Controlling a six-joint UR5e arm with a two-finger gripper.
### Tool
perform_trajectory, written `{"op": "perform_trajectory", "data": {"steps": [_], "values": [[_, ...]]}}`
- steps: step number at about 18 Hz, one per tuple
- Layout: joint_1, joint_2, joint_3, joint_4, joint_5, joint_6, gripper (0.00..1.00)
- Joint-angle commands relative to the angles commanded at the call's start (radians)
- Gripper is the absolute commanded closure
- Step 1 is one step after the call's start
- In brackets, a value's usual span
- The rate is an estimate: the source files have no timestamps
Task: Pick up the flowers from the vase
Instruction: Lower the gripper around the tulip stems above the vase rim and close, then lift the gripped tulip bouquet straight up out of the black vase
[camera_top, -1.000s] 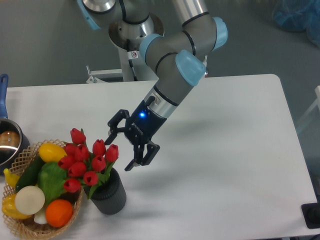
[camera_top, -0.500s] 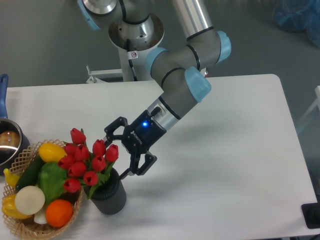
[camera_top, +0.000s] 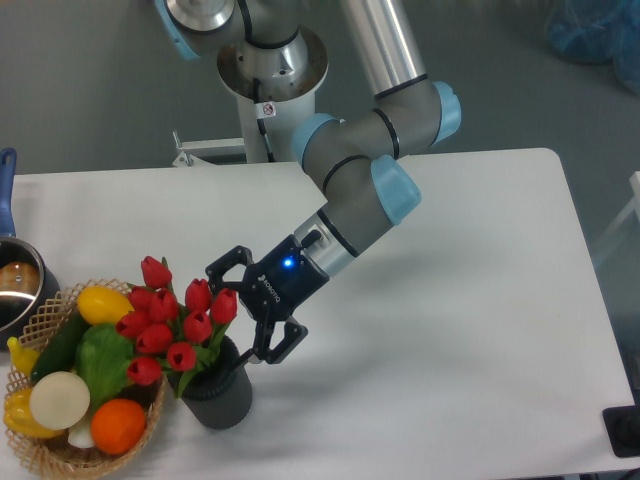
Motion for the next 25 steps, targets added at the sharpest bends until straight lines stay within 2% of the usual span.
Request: {"op": "perform_trajectory", "data": {"steps": [2,6,8,9,12,16,20,25], "values": [[-0.002,-0.003,0.000,0.000,-0.006,0.000,0.06],[-0.002,-0.006,-0.011,0.000,-0.017,0.000,0.39],[-0.002,-0.005,-0.018,0.000,-0.017,0.000,0.62],[0.000,-0.005,-0.017,0.000,-0.017,0.002,0.67],[0.003,0.002,-0.015,0.000,-0.019,0.008,0.69],[0.009,0.006,-0.015,0.000,-0.020,0.009,0.80],[0.037,0.026,-0.006,0.000,-0.083,0.000,0.81],[0.044,0.037,0.012,-0.002,-0.107,-0.029,0.81]]}}
